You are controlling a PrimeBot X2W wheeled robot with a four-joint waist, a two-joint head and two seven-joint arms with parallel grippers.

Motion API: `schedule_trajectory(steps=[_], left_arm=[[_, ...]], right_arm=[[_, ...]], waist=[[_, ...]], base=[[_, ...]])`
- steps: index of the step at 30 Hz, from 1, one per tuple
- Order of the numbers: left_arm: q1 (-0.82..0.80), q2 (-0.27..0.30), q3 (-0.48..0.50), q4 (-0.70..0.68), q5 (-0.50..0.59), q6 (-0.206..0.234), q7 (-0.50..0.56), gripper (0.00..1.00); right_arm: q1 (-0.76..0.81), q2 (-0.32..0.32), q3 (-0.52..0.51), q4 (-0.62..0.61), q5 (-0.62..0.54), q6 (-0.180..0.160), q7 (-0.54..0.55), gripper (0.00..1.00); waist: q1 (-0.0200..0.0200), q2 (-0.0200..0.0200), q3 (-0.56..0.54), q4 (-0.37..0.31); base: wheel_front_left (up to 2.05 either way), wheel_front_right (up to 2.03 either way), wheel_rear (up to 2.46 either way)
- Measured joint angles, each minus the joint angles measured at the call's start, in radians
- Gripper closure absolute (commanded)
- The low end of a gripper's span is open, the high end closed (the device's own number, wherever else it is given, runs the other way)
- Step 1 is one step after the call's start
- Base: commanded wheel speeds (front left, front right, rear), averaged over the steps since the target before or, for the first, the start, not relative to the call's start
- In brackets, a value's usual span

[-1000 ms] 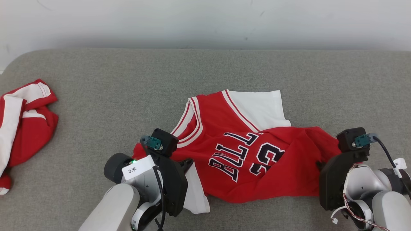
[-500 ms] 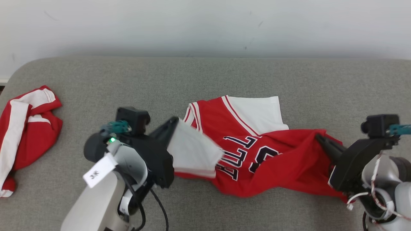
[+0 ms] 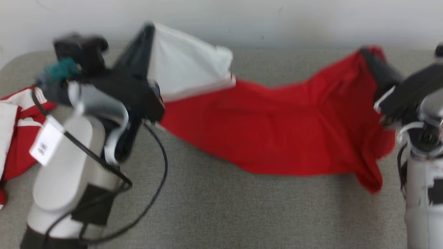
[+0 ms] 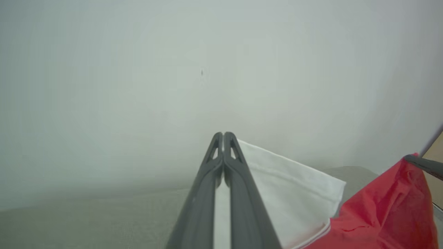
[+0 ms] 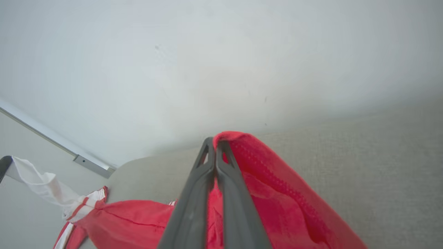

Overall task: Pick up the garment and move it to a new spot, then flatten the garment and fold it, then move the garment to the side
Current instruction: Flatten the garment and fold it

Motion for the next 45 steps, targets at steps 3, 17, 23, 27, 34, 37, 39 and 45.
schedule_trajectory(steps=[3,17,23,27,34,37,39,45], left_arm=[[-0.107,-0.009,0.014,0.032,0.008,0.003,-0.02,1.0],[-0.528,-0.003,0.048,0.263,0.055,-0.036,-0.166,1.0],[-0.666,0.039,0.058,0.349,0.117,-0.005,-0.3,1.0],[-0.712,0.05,0.064,0.372,0.147,0.026,-0.392,1.0],[-0.78,0.057,0.079,0.223,0.209,0.058,-0.439,1.0],[-0.737,0.033,0.071,0.169,0.212,0.044,-0.44,1.0],[-0.665,0.019,0.056,0.162,0.207,0.03,-0.44,1.0],[-0.449,0.005,0.053,0.154,0.182,0.009,-0.44,1.0]], right_arm=[[-0.129,-0.001,-0.01,0.079,0.029,0.0,-0.028,1.0],[-0.668,0.0,0.065,0.465,0.026,0.0,-0.287,1.0],[-0.823,0.002,0.118,0.576,0.049,0.0,-0.516,1.0],[-0.885,-0.002,0.15,0.613,0.088,0.0,-0.667,1.0],[-0.937,-0.013,0.226,0.535,0.112,0.0,-0.836,1.0],[-0.901,-0.059,0.275,0.52,0.103,0.0,-0.841,1.0],[-0.839,-0.091,0.309,0.526,0.106,0.0,-0.811,1.0],[-0.626,-0.205,0.457,0.474,0.151,0.0,-0.673,1.0]], waist=[[0.0,0.0,0.036,-0.001],[0.0003,0.0002,0.243,-0.032],[0.0004,0.0002,0.3,-0.056],[0.0004,0.0002,0.297,-0.07],[-0.0004,-0.0003,0.264,-0.078],[-0.0004,-0.0003,0.273,-0.075],[-0.0001,-0.0002,0.282,-0.066],[0.0,-0.0001,0.291,-0.02]], base=[[0.0,0.0,0.0],[0.0,0.0,0.0],[0.0,0.0,0.0],[0.0,0.0,0.0],[0.0,0.0,0.0],[0.0,0.0,0.0],[0.0,0.0,0.0],[0.0,0.0,0.0]])
